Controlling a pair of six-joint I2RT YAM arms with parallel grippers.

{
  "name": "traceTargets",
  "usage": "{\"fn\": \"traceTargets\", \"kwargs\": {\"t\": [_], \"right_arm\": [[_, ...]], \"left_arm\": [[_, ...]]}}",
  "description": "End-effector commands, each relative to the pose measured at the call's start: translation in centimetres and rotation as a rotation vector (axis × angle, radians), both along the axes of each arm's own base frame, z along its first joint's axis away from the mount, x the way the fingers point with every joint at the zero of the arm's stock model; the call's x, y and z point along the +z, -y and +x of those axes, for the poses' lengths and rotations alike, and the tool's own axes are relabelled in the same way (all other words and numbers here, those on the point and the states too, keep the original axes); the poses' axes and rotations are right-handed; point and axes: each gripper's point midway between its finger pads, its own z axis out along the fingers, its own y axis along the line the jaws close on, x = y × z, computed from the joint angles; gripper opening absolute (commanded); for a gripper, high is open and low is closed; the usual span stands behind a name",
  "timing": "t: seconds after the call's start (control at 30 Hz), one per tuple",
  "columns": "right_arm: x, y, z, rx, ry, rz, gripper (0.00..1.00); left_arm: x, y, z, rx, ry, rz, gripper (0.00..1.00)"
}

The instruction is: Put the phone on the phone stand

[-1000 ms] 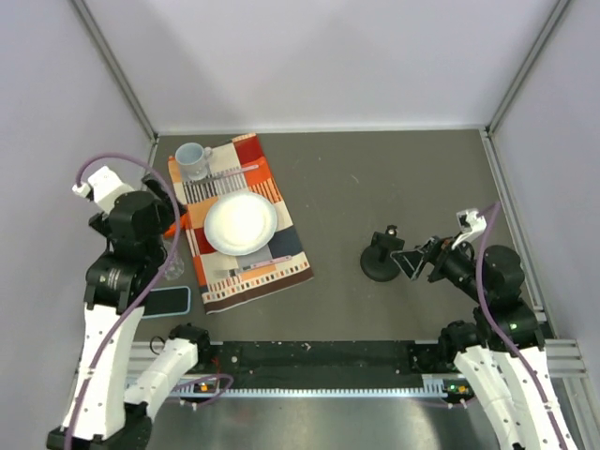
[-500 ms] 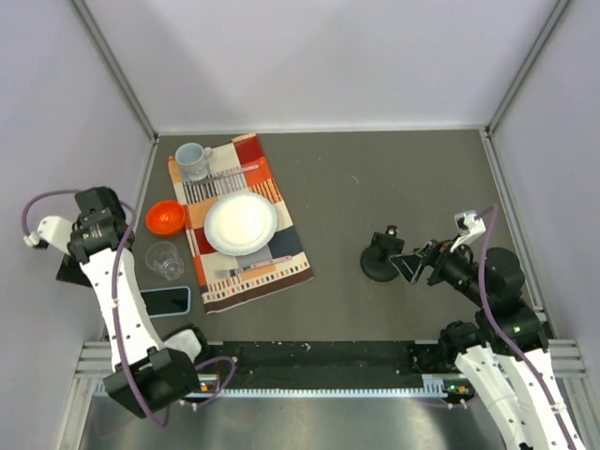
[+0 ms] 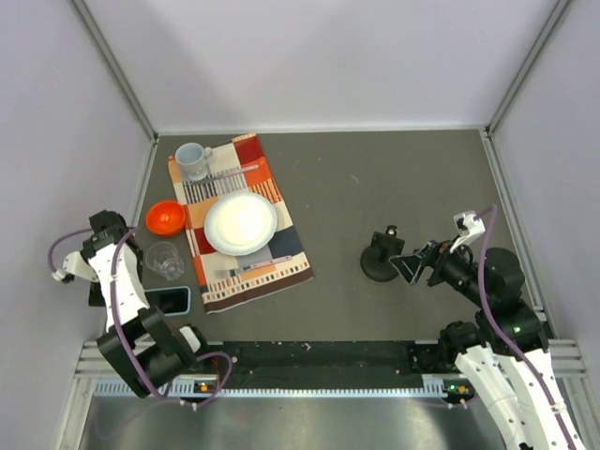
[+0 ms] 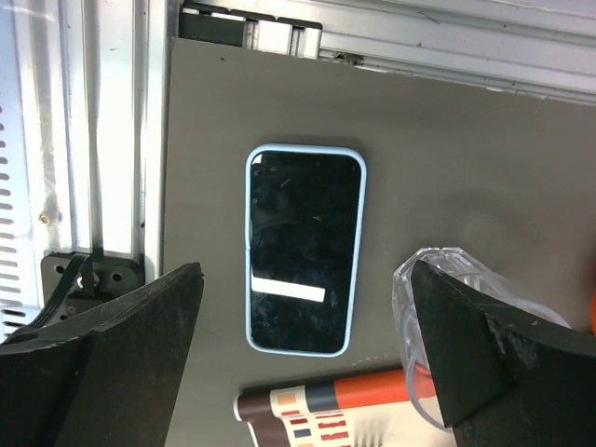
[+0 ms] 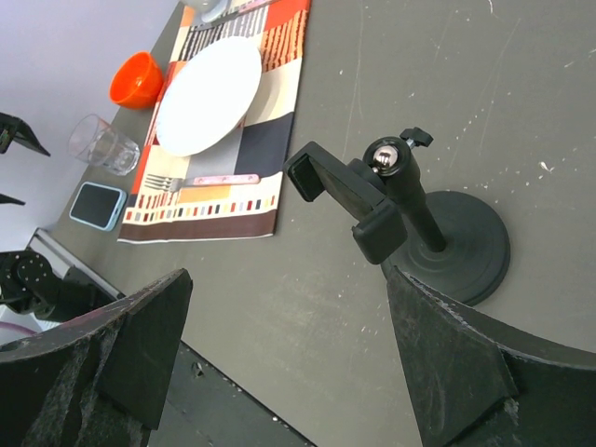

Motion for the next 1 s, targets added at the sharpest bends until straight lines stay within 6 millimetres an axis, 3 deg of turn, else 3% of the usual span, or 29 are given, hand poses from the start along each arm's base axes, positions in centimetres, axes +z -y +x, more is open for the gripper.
{"fn": "traceTargets", "kwargs": {"t": [0.0,0.13,0.33,0.57,0.73,0.97], "right_arm": [[2.4,-0.1,-0.4,0.018,0.077,0.011,0.87],[2.2,-0.1,-0.3,0.018,0.072,0.006,0.87],[2.2,-0.3,-0.4,0.028,0.074,0.007,0.87],[2.0,-0.5,-0.3,0.042,0.079,0.012,0.87],[2.0,-0.6,-0.3,0.048,0.08,0.017,0.87],[2.0,-0.7,-0.3,0.052,0.078,0.017,0.87]], "left_arm": [[-0.4,-0.9,0.9,0.065,0.067,0.029,0.99],[-3.0,-0.2,0.1,0.092,0.026,-0.046,0.99],[-6.0,-0.5,0.8,0.092,0.019,-0.092,0.99],[-7.4,-1.2,1.2,0.068,-0.003,-0.08,0.99],[-8.6,-0.3,0.7,0.08,-0.02,-0.137,0.99],[-8.7,-0.2,0.4,0.099,0.003,-0.126,0.99]]}}
